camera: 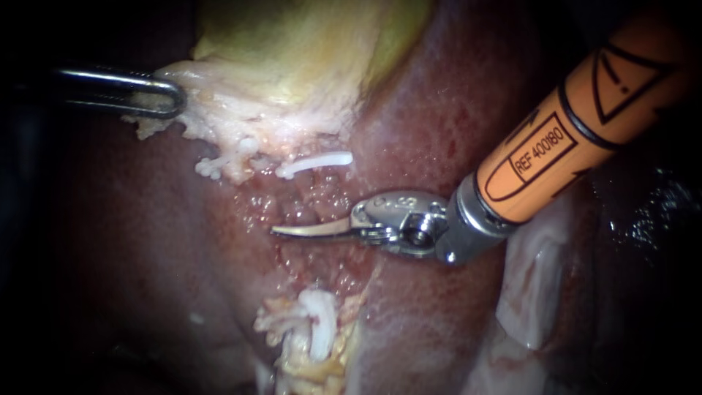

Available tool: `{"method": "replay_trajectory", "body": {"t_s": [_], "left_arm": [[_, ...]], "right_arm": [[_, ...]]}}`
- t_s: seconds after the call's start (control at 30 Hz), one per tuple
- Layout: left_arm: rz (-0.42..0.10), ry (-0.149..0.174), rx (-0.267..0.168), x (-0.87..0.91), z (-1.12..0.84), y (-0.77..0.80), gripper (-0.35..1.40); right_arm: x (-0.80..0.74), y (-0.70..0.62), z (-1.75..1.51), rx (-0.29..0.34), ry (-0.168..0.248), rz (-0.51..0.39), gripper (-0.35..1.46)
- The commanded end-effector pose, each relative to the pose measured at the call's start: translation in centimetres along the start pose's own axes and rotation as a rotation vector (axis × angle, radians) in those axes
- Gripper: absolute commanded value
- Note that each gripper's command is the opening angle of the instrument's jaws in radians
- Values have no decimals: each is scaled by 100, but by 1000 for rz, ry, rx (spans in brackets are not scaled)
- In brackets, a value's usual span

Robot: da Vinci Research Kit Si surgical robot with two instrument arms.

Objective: Go back from the cut right tube

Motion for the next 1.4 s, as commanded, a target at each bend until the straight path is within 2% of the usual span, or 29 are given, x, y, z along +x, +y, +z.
{"method": "replay_trajectory", "body": {"t_s": [0.03, 0.1, 0.13, 0.2, 0.27, 0.5, 0.57, 0.63, 0.7, 0.77, 0.83, 0.97, 1.07, 1.13, 1.2, 1.4], "left_arm": [[0, 0, 0, 0, 0, 0, -35], [0, 0, 0, 0, 0, 0, -35], [0, 0, 0, 0, 0, 0, -35], [0, 0, 0, 0, -1, 0, -35], [0, 0, 0, 0, -1, 0, -35], [0, 0, 0, 0, -1, 0, -35], [0, 0, 0, 0, -1, 0, -35], [0, 0, 0, 0, -1, 0, -35], [0, 0, 0, 0, -1, 0, -35], [0, 0, 0, 0, -1, 0, -35], [0, 0, 0, 0, -1, 0, -35], [0, 0, -1, 0, -1, 0, -35], [0, 0, -1, 0, -1, 0, -35], [0, 0, -1, 0, -1, 0, -35], [0, 0, -1, 0, -1, 0, -35], [0, 0, 0, -1, -1, 0, -35]], "right_arm": [[0, -1, 1, 1, 7, 8, 5], [1, -2, 2, 5, 22, 19, 76], [1, -2, 4, 6, 28, 19, 94], [2, -3, 6, -3, 36, 19, 118], [3, -4, 9, -21, 41, 19, 126], [1, -9, 8, -47, 48, 19, 131], [-2, -13, 2, -120, 67, 19, 141], [-7, -19, -8, -217, 92, 32, 143], [-12, -23, -22, -269, 93, -39, 143], [-18, -27, -42, -313, 59, -133, 143], [-23, -29, -60, -346, -3, -211, 143], [-29, -32, -101, -412, -193, -387, 143], [-25, -33, -125, -425, -294, -468, 143], [-20, -33, -136, -408, -322, -487, 143], [-13, -33, -147, -385, -326, -504, 143], [1, -32, -163, -379, -328, -499, 143]]}}
